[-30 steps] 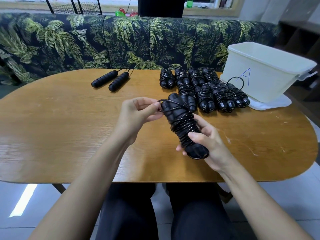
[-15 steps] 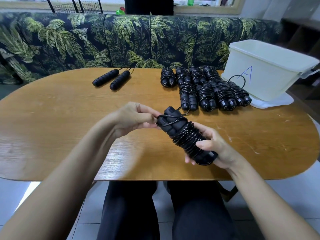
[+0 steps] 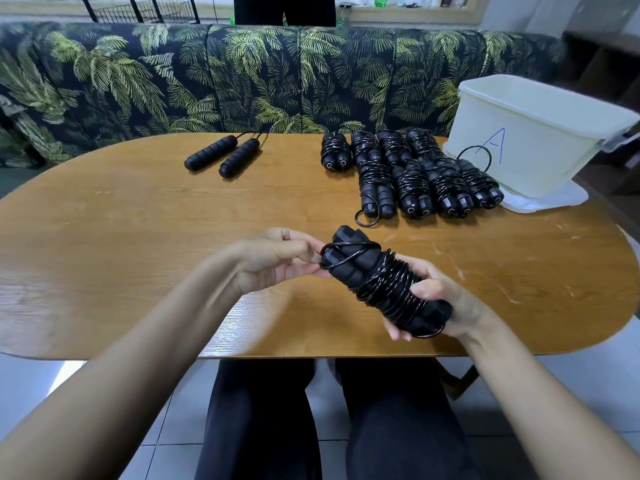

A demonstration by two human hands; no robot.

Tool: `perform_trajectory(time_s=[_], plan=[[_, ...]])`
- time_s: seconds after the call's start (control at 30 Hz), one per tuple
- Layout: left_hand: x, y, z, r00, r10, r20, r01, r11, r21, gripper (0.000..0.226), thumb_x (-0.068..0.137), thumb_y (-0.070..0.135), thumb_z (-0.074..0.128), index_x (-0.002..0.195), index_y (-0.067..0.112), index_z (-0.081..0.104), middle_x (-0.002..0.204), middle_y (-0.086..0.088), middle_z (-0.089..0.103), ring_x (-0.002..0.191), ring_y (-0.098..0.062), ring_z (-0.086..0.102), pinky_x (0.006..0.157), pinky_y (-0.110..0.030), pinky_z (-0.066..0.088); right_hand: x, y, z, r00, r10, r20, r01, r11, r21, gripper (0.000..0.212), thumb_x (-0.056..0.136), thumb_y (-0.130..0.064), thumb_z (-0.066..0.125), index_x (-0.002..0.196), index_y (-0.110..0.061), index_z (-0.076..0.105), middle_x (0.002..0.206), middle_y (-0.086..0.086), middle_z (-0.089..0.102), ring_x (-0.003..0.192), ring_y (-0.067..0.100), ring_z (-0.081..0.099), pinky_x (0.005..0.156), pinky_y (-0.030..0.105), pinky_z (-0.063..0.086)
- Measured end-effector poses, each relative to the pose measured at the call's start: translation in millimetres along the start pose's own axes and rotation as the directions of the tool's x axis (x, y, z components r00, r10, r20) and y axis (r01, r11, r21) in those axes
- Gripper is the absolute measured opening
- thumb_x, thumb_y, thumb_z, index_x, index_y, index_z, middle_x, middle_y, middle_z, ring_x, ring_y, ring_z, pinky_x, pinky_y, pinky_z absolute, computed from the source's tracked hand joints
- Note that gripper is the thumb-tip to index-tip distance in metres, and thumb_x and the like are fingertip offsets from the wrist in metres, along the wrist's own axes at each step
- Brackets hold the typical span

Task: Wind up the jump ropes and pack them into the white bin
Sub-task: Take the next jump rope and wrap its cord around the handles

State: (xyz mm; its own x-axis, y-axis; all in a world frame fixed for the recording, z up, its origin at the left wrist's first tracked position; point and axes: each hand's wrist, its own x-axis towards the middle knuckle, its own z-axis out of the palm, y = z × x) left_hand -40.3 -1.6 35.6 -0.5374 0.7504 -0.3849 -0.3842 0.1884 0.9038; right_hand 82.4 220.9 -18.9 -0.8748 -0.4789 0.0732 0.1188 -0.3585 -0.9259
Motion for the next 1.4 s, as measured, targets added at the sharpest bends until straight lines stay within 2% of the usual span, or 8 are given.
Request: perform_trajectory(time_s=[0.4,0.57,0.77,0.83,0.93,1.07,1.27,1.4], plan=[[0,-7,9,0.999,-0.045,-0.009,0.044,0.994,-0.099,0.054,0.089,-0.015,0.036,0.054,0.007,0.072,0.064,-0.011,0.069,0.058,-0.014,0.069,0.048,-0.01,0.05,-3,6,-1,0.996,-0.034,0.081,0.025,0.993,0.119,0.047,0.083,-0.025,0.068,0.12,-0.004,0.05,0.098,0.022,0.059,0.062,0.032,0.067,0.047,0.029,0.053],[2,-2,12,0.998,-0.054,0.023,0.057,0.99,-0.127,0.053,0.089,-0.012,0.035,0.058,0.007,0.074,0.062,-0.008,0.068,0.057,-0.011,0.068,0.049,-0.009,0.05,0,19,1,0.994,-0.074,0.08,0.049,0.96,0.277,0.048,0.083,-0.024,0.068,0.118,0.0,0.046,0.094,0.026,0.057,0.062,0.034,0.067,0.049,0.03,0.054],[4,-4,11,0.993,-0.111,0.048,0.117,0.984,-0.137,0.05,0.09,-0.008,0.037,0.06,0.008,0.074,0.064,-0.006,0.068,0.058,-0.009,0.067,0.049,-0.009,0.05,-1,20,3,0.997,-0.057,0.058,0.037,0.954,0.298,0.052,0.083,-0.024,0.068,0.119,0.001,0.041,0.095,0.027,0.055,0.061,0.033,0.066,0.049,0.03,0.053],[4,-5,7,0.995,-0.09,0.043,0.093,0.993,-0.079,0.042,0.089,-0.009,0.04,0.071,0.005,0.075,0.072,-0.009,0.07,0.064,-0.012,0.069,0.056,-0.011,0.053,-5,18,3,0.999,-0.036,0.017,0.03,0.967,0.254,0.049,0.082,-0.026,0.069,0.117,-0.001,0.045,0.096,0.025,0.057,0.061,0.033,0.066,0.048,0.029,0.052],[2,-2,0,1.0,0.019,-0.019,-0.016,0.988,0.151,0.022,0.088,-0.012,0.05,0.095,-0.004,0.07,0.089,-0.016,0.073,0.079,-0.021,0.072,0.073,-0.019,0.056,-12,10,3,0.997,0.011,-0.079,-0.003,0.996,0.09,0.037,0.08,-0.024,0.065,0.111,-0.005,0.056,0.095,0.023,0.059,0.06,0.033,0.065,0.047,0.029,0.051],[1,1,4,0.99,0.134,-0.039,-0.117,0.949,0.294,0.021,0.086,-0.016,0.052,0.099,-0.011,0.067,0.091,-0.02,0.073,0.081,-0.023,0.072,0.077,-0.022,0.056,-14,-4,1,0.995,0.04,-0.091,-0.042,0.999,-0.027,0.039,0.079,-0.02,0.054,0.115,-0.006,0.057,0.094,0.024,0.056,0.059,0.033,0.065,0.046,0.029,0.051],[-2,-7,7,0.999,0.045,-0.01,-0.044,0.991,0.123,0.037,0.088,-0.021,0.037,0.082,-0.003,0.069,0.075,-0.013,0.072,0.067,-0.019,0.071,0.065,-0.018,0.056,-11,-7,0,0.998,0.052,0.029,-0.052,0.999,-0.001,0.043,0.079,-0.021,0.062,0.117,-0.003,0.055,0.096,0.025,0.053,0.059,0.032,0.066,0.044,0.029,0.051],[-1,-16,8,1.0,-0.022,0.018,0.022,1.0,-0.003,0.032,0.091,-0.019,0.032,0.093,-0.009,0.062,0.076,-0.015,0.071,0.065,-0.018,0.071,0.062,-0.016,0.056,-9,3,1,0.995,0.045,0.091,-0.054,0.994,0.097,0.046,0.08,-0.024,0.068,0.117,-0.002,0.053,0.095,0.025,0.055,0.059,0.031,0.066,0.044,0.029,0.051]])
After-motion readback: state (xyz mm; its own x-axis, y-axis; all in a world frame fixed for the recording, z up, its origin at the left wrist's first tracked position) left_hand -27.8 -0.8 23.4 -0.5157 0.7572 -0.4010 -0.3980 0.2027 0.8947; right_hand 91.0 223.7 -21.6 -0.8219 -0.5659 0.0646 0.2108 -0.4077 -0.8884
